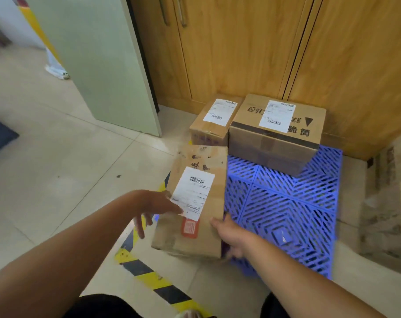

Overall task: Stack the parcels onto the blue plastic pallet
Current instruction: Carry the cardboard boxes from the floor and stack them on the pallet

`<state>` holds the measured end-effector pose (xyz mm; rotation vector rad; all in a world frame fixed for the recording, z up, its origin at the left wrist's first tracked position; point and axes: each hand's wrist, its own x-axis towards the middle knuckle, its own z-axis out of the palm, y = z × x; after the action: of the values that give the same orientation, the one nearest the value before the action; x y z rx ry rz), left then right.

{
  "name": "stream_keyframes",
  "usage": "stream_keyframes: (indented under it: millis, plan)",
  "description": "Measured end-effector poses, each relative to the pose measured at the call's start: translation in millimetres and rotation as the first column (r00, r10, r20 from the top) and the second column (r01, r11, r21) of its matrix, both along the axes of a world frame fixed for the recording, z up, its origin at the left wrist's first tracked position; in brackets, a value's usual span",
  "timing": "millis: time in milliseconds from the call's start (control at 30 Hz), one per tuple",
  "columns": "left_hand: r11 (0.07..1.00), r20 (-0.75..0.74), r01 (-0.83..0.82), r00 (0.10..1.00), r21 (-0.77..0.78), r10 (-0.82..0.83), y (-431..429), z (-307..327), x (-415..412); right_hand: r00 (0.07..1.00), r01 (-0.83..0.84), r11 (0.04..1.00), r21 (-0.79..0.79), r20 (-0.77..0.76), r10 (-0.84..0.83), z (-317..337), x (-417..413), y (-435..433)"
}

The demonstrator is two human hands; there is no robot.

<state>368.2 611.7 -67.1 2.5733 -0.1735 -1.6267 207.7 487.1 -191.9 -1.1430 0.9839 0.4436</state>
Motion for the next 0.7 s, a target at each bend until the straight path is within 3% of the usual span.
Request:
stream_keyframes:
  millis: [133,267,467,600,700]
  plan:
    - [0.983,0.096,-0.182,0.978,-0.035,0.184,39,-17,9,0.979,0.203,0.969,0.14,-0.036,-0.2,10,39,39]
    - [0.921,0.116,-0.342,0.923,-0.184,0.366,65,-40,12,0.976,0.217,0.961,0.172,-0.032,-0.215,12,67,41]
    - [0.711,-0.026,-0.558,0.794,-0.427,0.608,68,-49,17,0.977,0.212,0.962,0.171,-0.016,-0.213,21,86,35]
    - [0.567,-0.168,-0.65,0.719,-0.507,0.674,61,-46,17,0.972,0.235,0.962,0.137,-0.01,-0.236,20,96,27]
    - [0.512,-0.224,-0.68,0.69,-0.525,0.688,57,-44,15,0.969,0.245,0.955,0.168,0.002,-0.249,15,94,16]
